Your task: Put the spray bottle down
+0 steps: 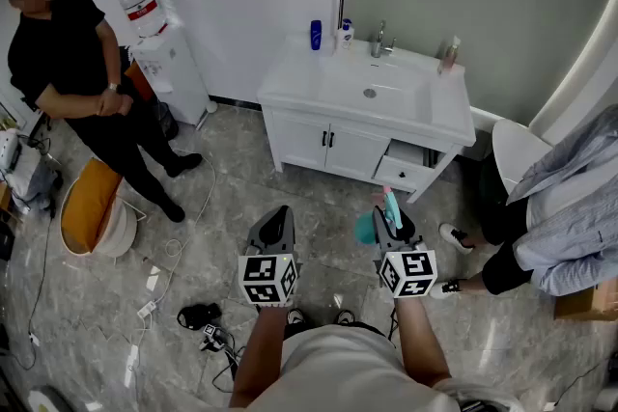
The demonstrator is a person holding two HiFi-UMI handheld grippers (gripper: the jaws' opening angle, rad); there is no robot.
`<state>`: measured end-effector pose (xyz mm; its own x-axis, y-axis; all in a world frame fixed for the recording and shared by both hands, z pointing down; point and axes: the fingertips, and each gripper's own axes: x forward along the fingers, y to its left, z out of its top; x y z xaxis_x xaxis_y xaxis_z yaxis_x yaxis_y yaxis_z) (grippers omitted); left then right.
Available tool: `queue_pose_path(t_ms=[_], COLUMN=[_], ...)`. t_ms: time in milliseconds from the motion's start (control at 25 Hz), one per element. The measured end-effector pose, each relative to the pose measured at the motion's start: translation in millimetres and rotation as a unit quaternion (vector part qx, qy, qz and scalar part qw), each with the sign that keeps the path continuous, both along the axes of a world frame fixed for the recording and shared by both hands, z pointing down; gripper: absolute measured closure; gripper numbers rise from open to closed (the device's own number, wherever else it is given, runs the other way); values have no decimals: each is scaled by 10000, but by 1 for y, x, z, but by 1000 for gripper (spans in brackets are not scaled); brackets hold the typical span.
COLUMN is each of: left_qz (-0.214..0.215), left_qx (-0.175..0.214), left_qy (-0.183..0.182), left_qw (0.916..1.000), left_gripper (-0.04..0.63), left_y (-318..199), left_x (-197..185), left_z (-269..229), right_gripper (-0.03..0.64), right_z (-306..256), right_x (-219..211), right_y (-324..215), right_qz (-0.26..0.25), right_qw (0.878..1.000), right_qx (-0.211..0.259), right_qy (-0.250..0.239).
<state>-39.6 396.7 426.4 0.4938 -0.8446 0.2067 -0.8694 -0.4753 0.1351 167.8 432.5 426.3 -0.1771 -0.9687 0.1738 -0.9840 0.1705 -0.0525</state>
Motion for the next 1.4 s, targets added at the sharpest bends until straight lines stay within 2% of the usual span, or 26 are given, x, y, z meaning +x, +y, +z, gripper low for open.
queue_pose_path(t_ms=[440,760,1000,1400], left_qz=[7,6,-4,103], left_qx=[40,0,3,-8], left_qy=[31,40,50,85], left_qw=[10000,10000,10000,9999], left_gripper=[594,594,594,594], left_y=[-4,-7,-6,-19], left_x=[-1,-5,-11,-49], left_z=[-5,-4,-1,-3], right_gripper=[463,462,460,460], right_z=[-9,-15,-8,-7], right_x=[-4,-2,-8,-43], right_y=[-2,-3,-2,-12], right_qz=[-32,123,68,164], right_qw=[10000,9998,10000,9999], right_qx=[82,162,65,-28], right_qy=[37,28,-1,-43])
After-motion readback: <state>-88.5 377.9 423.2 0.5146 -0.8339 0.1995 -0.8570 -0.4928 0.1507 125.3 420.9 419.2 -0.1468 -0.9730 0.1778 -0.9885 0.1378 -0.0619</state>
